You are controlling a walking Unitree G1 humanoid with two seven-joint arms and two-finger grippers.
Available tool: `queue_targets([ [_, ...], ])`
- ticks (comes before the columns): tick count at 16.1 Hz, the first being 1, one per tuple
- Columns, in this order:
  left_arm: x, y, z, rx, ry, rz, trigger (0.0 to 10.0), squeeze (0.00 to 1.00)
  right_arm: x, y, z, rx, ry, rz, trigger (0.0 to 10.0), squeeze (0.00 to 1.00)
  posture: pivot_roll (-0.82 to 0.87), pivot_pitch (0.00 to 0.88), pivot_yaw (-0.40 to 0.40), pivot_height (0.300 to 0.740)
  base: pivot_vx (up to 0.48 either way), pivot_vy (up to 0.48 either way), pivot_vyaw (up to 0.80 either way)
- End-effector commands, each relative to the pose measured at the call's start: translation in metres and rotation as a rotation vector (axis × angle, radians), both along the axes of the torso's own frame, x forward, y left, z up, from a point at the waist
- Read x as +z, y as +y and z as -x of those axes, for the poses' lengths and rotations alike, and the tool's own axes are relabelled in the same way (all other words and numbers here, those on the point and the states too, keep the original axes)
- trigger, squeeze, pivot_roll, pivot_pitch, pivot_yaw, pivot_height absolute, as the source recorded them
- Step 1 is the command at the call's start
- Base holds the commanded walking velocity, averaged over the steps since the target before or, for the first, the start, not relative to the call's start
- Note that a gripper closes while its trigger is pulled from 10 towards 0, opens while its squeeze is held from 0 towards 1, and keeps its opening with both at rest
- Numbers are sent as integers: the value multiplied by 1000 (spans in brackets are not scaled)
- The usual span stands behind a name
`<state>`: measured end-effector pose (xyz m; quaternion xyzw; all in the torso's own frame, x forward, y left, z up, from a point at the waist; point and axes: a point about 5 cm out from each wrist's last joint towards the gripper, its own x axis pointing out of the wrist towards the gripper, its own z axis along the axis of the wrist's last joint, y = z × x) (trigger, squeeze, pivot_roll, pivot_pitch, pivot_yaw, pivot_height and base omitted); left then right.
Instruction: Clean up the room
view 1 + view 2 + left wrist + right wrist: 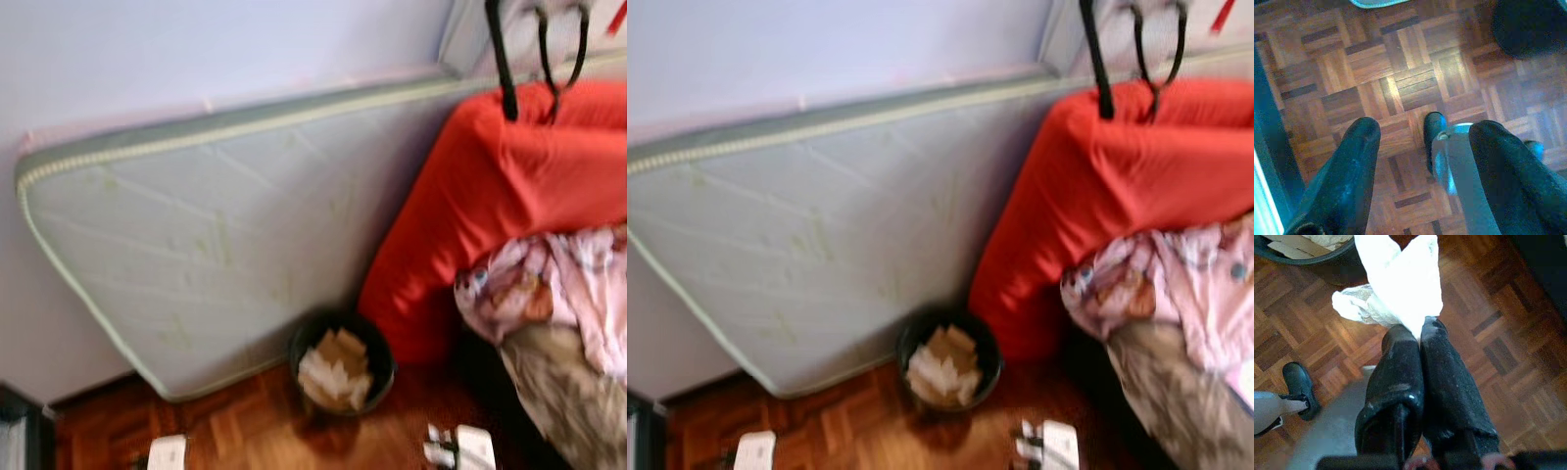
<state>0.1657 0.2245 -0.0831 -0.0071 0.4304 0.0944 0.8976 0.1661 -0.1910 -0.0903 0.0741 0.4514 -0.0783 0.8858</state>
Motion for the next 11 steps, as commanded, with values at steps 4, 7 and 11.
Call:
queue_targets([
  [4, -3, -5, 4, 0, 16, 17, 10000, 0, -1, -5, 4, 14, 17, 10, 10000, 0, 22, 66, -27, 740, 0, 0, 156],
  [7, -2, -5, 2, -1, 15, 17, 10000, 0, -1, -4, 3, 5, 16, -2, 10000, 0, 21, 61, -25, 740, 0, 0, 675],
  [11, -2, -4, 1, -10, 14, 14, 10000, 0, -1, -2, 2, -5, 10, -20, 10000, 0, 24, 40, -17, 740, 60, 0, 0],
])
